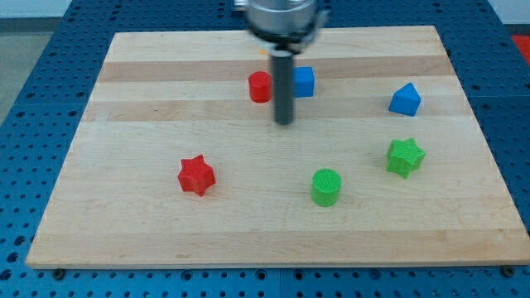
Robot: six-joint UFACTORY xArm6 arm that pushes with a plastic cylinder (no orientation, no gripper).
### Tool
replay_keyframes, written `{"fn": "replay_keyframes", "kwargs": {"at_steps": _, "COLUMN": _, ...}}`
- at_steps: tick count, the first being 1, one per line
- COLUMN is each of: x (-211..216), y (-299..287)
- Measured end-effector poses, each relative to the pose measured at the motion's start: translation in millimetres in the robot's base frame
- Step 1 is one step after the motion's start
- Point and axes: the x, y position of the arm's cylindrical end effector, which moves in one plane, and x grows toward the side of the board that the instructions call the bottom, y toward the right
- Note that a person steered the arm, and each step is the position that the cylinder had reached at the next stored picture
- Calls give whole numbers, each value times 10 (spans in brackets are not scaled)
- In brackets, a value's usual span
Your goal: Push the blue cube below the red circle
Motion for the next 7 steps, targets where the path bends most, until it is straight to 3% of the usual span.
{"fn": "replay_keyframes", "kwargs": {"at_steps": 1, "x": -257, "y": 650}}
{"fn": "replay_keyframes", "kwargs": {"at_steps": 2, "x": -786, "y": 901}}
{"fn": "replay_keyframes", "kwargs": {"at_steps": 3, "x": -1004, "y": 697}}
{"fn": "replay_keyframes", "kwargs": {"at_steps": 5, "x": -300, "y": 59}}
{"fn": "replay_keyframes", "kwargs": {"at_steps": 7, "x": -487, "y": 576}}
